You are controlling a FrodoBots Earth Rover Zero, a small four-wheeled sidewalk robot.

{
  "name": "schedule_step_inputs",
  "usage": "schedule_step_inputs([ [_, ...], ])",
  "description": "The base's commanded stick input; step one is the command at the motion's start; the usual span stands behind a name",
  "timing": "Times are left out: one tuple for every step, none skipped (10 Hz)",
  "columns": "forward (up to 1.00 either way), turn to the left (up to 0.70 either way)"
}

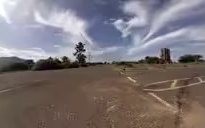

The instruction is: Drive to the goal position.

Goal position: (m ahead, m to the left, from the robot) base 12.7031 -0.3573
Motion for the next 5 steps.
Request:
schedule_step_inputs([
  [1.0,0.0],
  [1.0,0.0],
  [1.0,0.0],
  [1.0,0.0],
  [1.0,0.0],
])
